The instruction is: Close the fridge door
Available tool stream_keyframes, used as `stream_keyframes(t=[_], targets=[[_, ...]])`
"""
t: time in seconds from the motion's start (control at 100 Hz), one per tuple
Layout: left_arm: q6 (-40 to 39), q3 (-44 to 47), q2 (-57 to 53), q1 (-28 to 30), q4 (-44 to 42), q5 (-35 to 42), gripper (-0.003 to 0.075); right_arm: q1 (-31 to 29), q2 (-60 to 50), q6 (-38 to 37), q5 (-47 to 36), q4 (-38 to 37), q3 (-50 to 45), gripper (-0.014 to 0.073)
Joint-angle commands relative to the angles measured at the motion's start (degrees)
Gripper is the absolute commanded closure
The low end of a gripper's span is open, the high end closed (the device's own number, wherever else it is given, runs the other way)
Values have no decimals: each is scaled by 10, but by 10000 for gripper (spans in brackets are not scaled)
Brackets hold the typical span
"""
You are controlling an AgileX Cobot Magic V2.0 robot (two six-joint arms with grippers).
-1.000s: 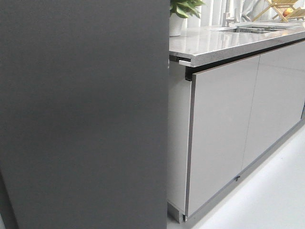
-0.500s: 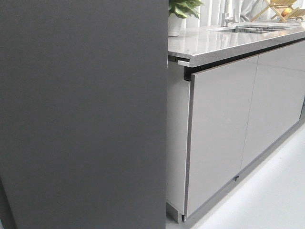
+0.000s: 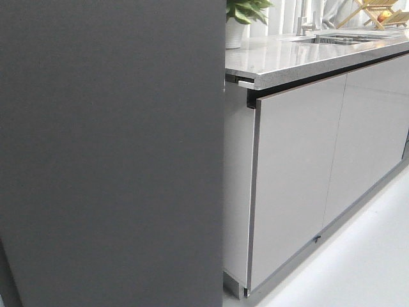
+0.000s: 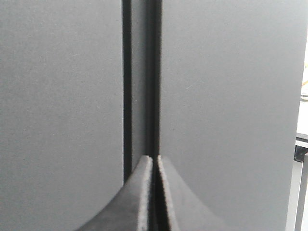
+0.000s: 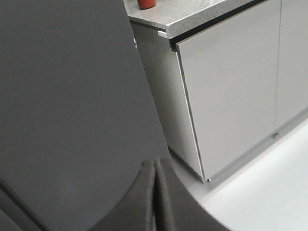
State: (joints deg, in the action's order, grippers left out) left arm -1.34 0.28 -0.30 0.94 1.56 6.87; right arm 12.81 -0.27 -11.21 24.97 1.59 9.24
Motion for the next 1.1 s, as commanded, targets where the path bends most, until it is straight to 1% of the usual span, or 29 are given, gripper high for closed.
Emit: stream_keyframes(t=[0.0,0.15,0.25,0.33,0.82,0.86,0.9,0.92,1.02,1.09], targets=[[-1,20,-13,2,2,42,740,-3,-15,8,-101,4,-23,666],[-1,20,-13,2,2,42,740,-14,-15,8,-153,4,-67,666],[-1,20,-13,2,2,42,740,-33,-15,8,-157,6,-83,666],[-1,20,-13,2,2,42,740,-36,-15,8,-157,4,-94,666],[-1,20,-13,2,2,42,740,-36,-15,8,-177,2,-101,666],[-1,20,-13,2,2,42,740,-36,-15,8,-188,2,-106,666],[-1,20,-13,2,2,42,740,-36,-15,8,-220,2,-114,666],[-1,20,-13,2,2,42,740,-36,-15,8,-220,2,-114,666],[-1,20,-13,2,2,42,740,-36,-15,8,-254,-38,-113,666],[-1,20,-13,2,2,42,740,-36,-15,8,-276,-88,-113,666]])
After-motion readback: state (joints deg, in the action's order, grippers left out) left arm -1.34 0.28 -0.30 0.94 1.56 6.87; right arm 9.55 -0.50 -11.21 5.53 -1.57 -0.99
